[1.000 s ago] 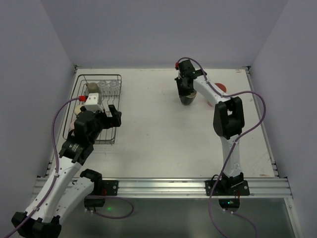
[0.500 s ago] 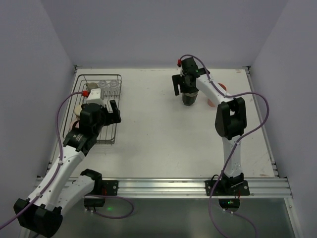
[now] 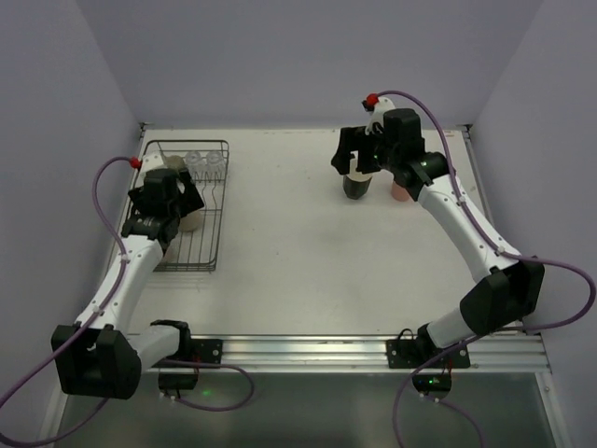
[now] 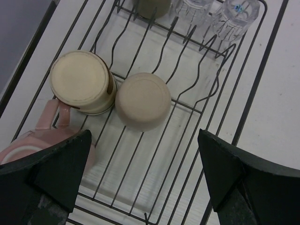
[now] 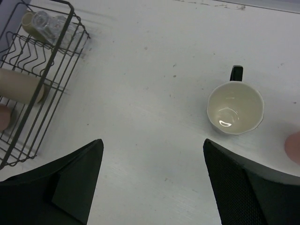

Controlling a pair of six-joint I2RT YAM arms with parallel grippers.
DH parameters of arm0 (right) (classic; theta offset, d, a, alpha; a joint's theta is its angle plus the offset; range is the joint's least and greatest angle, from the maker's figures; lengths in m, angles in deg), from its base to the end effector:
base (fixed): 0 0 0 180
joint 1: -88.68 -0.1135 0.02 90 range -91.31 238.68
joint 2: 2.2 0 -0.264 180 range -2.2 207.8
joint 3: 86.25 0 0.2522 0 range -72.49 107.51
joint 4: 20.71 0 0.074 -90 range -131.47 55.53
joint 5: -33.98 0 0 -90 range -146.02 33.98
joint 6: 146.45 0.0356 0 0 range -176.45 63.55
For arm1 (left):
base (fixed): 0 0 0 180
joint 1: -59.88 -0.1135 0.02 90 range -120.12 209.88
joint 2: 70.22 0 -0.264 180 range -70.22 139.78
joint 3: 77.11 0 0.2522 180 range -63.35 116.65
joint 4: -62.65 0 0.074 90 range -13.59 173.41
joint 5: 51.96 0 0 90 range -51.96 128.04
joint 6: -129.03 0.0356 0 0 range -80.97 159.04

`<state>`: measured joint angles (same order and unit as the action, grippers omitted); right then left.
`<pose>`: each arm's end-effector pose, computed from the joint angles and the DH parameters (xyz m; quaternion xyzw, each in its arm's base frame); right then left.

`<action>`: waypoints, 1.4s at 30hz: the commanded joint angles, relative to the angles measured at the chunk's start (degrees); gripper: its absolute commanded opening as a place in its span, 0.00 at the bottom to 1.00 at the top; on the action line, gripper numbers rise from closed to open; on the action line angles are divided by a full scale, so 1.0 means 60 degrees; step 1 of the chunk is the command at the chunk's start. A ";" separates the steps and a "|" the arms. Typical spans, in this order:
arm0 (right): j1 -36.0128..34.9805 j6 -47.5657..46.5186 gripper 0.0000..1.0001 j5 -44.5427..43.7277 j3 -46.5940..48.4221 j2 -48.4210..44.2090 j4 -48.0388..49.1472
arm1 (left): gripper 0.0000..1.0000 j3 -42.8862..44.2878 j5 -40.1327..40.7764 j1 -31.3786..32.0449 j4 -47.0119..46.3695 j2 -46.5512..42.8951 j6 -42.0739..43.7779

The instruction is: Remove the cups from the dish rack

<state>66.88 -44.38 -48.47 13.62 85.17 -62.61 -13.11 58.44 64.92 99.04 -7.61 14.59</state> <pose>0.3226 0.1341 0.3782 -0.1062 0.8556 0.2010 0.4650 0.2388 -0.0086 0.2924 -0.2277 0.8467 0.0363 0.4795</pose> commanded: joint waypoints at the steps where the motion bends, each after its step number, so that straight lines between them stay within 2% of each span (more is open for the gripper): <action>1: -0.0043 0.0302 0.89 0.0834 -0.0463 -0.0337 0.0822 | 0.99 0.0723 0.0085 -0.0180 -0.0666 0.0695 -0.0276; 9: -0.0072 0.0404 0.87 0.1232 -0.0889 -0.1216 0.1204 | 0.90 0.1309 0.0523 -0.0224 -0.0799 0.2424 -0.0495; 17: -0.0101 0.0521 0.86 0.1451 -0.1036 -0.1496 0.1379 | 0.86 0.1383 0.0804 -0.0488 -0.0945 0.3173 -0.0452; 19: -0.0087 0.0536 0.86 0.1510 -0.1050 -0.1496 0.1380 | 0.82 0.1397 0.0701 -0.0532 -0.0930 0.3334 -0.0423; 20: -0.0101 0.0536 0.86 0.1510 -0.1065 -0.1510 0.1380 | 0.79 0.1383 0.0686 -0.0547 -0.0945 0.3378 -0.0423; 21: -0.0116 0.0551 0.86 0.1510 -0.1079 -0.1496 0.1394 | 0.71 0.1368 0.0657 -0.0561 -0.0959 0.3422 -0.0423; 22: -0.0116 0.0551 0.86 0.1510 -0.1094 -0.1510 0.1409 | 0.68 0.1339 0.0628 -0.0576 -0.0974 0.3437 -0.0423; 25: -0.0116 0.0624 0.86 0.1816 -0.1109 -0.1598 0.1409 | 0.43 0.1456 0.0818 -0.0678 -0.0654 0.3364 -0.0569; 26: -0.0116 0.0711 0.86 0.2021 -0.1123 -0.1743 0.1467 | 0.31 0.1442 0.0601 -0.0708 -0.0667 0.3262 -0.0555; 29: -0.0160 0.1251 0.86 0.2783 -0.1430 -0.2284 0.2079 | 0.17 0.1252 0.0045 -0.0708 -0.0813 0.2531 -0.0554; 33: -0.0423 0.2467 0.87 0.3413 -0.2277 -0.2929 0.3427 | 0.14 0.0959 -0.1111 -0.0693 -0.0813 0.1172 -0.0540; 37: -0.1226 0.3623 0.88 0.3561 -0.2880 -0.3092 0.4630 | 0.12 0.0447 -0.1920 -0.0679 -0.0872 -0.0193 -0.0642; 40: -0.2018 0.4327 0.88 0.3050 -0.3728 -0.3107 0.6209 | 0.11 -0.0081 -0.2826 -0.0679 -0.1148 -0.1291 -0.0964; 42: -0.2486 0.4636 0.87 0.2435 -0.4415 -0.2962 0.7353 | 0.11 -0.0606 -0.4288 -0.0679 -0.1587 -0.2039 -0.1372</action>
<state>55.50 -23.15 -30.44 -8.06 66.50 -31.77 -13.03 44.74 61.07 94.10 -15.94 10.06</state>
